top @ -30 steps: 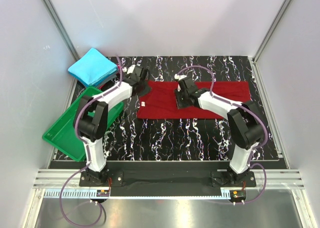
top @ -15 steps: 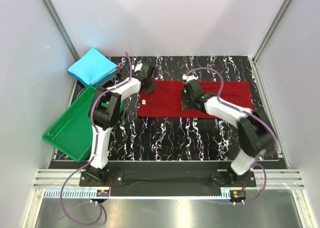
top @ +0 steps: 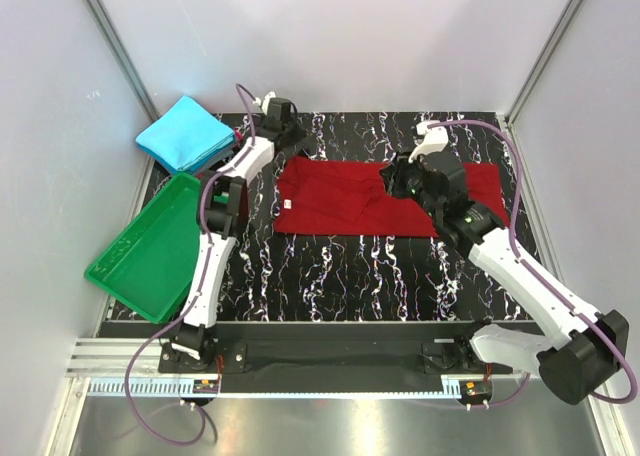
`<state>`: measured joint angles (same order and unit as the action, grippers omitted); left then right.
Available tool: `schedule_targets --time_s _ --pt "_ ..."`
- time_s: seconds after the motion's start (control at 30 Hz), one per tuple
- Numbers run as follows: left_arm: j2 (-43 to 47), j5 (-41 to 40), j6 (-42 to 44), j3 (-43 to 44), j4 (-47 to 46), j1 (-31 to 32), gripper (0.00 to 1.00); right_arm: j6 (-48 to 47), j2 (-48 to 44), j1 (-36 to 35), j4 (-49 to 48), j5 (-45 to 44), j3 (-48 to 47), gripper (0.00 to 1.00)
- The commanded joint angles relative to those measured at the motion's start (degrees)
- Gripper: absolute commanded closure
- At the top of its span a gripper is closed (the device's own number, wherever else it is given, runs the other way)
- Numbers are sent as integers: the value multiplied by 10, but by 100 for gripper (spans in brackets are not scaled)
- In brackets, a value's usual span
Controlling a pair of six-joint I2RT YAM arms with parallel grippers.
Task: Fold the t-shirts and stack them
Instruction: Fold the tshirt
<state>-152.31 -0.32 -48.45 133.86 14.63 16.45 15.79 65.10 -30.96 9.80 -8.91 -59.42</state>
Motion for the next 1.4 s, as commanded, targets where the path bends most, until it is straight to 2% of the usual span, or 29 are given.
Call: schedule_targets --time_s 0.0,0.03,0.1,0.13,0.17,0.23,0.3,0.33,0.4,0.5,0.57,0.67,0.9,1.13,1.2,1.3,1.37 --pt "146 57 49 -70 -125 3 80 24 16 2 14 8 -3 65" --pt "206 60 60 -128 -138 5 80 32 23 2 15 9 -3 65" --pt "266 49 87 -193 -132 13 80 52 24 2 14 18 3 65" --pt "323 43 90 -268 -128 16 80 56 23 2 14 21 10 66" --pt "349 46 88 -306 -127 17 81 63 21 2 14 26 13 66" --pt "411 40 77 -398 -102 16 89 68 18 2 13 30 22 66" --pt "445 29 52 -450 -79 17 100 70 13 2 13 35 26 66" --pt "475 32 48 -503 -74 18 100 70 9 1 14 36 30 66" --pt "501 34 57 -546 -73 33 100 69 4 2 12 41 33 66" --pt "522 -10 78 -590 -46 71 100 67 4 1 12 44 33 66" --pt "511 -49 84 -597 -5 89 100 67 6 2 11 51 33 66" --pt "491 -36 68 -620 3 111 100 65 1 2 7 52 38 66" --pt "412 -86 91 -564 99 128 100 54 -12 3 0 47 44 66" --pt "287 -135 114 -440 181 126 100 55 -31 1 -1 32 41 66" --pt "257 -125 113 -402 201 110 100 56 -35 1 -2 22 40 66" --pt "192 -51 101 -314 211 68 100 57 -40 2 -7 5 40 66" --pt "137 -40 104 -221 212 43 100 58 -42 2 -8 -31 42 66"
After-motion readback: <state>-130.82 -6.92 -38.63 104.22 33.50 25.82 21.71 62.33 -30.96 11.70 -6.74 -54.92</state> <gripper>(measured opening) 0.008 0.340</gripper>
